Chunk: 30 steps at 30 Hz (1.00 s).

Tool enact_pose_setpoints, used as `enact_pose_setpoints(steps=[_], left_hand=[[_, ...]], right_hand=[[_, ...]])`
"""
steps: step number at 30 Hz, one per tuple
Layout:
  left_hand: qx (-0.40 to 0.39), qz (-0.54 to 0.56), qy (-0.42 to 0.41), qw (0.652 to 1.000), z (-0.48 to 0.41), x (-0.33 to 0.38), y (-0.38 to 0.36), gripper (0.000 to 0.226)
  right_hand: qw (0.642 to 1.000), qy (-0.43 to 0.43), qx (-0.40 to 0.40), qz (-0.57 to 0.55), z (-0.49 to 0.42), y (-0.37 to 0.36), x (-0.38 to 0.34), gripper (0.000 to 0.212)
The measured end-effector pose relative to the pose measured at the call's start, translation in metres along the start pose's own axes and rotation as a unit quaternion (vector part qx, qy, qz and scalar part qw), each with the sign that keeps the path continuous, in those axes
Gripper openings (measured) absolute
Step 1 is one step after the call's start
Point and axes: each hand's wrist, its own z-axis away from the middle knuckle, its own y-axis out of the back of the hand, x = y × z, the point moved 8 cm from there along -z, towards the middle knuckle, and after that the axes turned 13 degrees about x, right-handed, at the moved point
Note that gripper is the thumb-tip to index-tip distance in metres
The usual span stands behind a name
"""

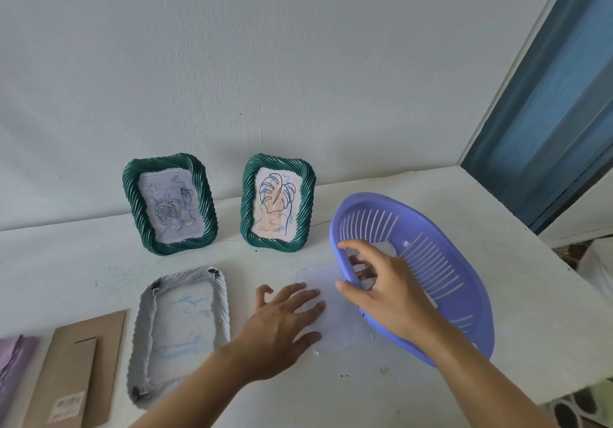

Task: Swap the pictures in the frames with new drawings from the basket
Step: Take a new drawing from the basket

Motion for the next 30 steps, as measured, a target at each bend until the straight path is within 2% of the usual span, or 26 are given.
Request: enact_pose_setpoints(steps=[13, 21, 26, 30], left_hand=[[0.008, 0.073, 0.092, 0.993, -0.007, 0.006, -0.014, 0.058], [-0.006, 0.073, 0.087, 0.994, -0.006, 0.006, -0.010, 0.053], [-0.017, 0.076, 0.082, 0.994, -0.006, 0.004, -0.008, 0.047], [-0.033, 0.074, 0.090, 0.993, -0.008, 0.001, -0.010, 0.050]], right_hand=[[0.999, -0.031, 0.014, 0.016, 0.004, -0.009, 0.012, 0.043], [0.998, -0.038, 0.016, 0.041, 0.009, -0.016, 0.011, 0.037], [0.998, -0.065, 0.009, 0.010, 0.008, -0.016, 0.015, 0.041], [0.995, -0.096, 0.013, -0.022, 0.005, -0.015, 0.021, 0.034]])
